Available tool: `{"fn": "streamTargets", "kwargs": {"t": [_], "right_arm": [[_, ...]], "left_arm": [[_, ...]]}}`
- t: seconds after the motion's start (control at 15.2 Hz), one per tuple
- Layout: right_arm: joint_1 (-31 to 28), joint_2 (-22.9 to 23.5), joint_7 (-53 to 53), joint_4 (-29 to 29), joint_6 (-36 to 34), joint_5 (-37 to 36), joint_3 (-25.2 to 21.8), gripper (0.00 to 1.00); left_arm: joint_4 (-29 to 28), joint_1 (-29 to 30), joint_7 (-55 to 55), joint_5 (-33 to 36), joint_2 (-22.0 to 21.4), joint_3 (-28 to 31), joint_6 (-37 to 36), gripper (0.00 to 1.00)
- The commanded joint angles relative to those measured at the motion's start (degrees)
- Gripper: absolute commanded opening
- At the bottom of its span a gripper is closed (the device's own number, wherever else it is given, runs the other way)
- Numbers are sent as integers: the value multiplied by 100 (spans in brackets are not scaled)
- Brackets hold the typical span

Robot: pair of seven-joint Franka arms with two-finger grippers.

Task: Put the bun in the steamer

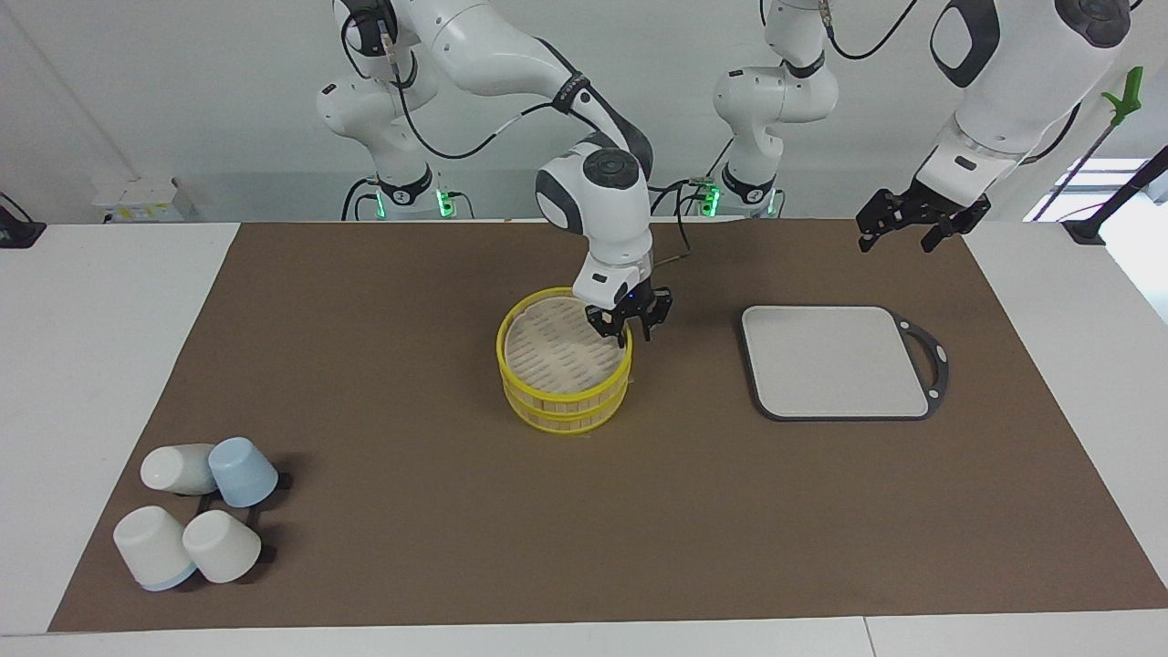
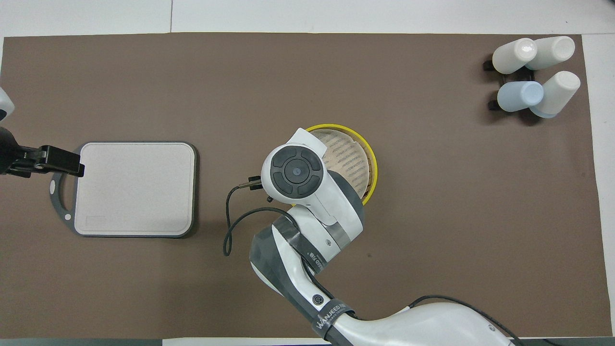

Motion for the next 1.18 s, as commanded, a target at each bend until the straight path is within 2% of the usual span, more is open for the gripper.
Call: {"fn": "streamTargets", "kwargs": {"t": [0.0, 0.26, 0.33, 0.72, 0.86, 0.99, 1.12], "right_arm": [[-12, -96, 28, -147, 35, -5, 12, 100], [-125, -114, -7, 266, -368, -243, -32, 100], [-239, -271, -77, 301, -613, -252, -76, 100], [-1759, -1334, -1123, 301, -2871, -261, -76, 100], [-2277, -1703, -1245, 240, -3390, -261, -67, 100], [-2699, -1941, -1814, 214, -3682, -252, -33, 100], [-2885, -2170, -2282, 170, -3858, -252, -32, 100]], "left_arm": [[36, -34, 19, -77, -42, 27, 40, 100], [10, -7, 37, -77, -51, 27, 48, 100], [10, -7, 37, -77, -59, 27, 48, 100], [19, -42, 46, -60, -59, -8, 48, 100], [28, -34, 55, -59, -51, -8, 48, 100], [28, -34, 72, -51, -51, -17, 48, 100], [28, -42, 72, -33, -51, -17, 48, 100]]}}
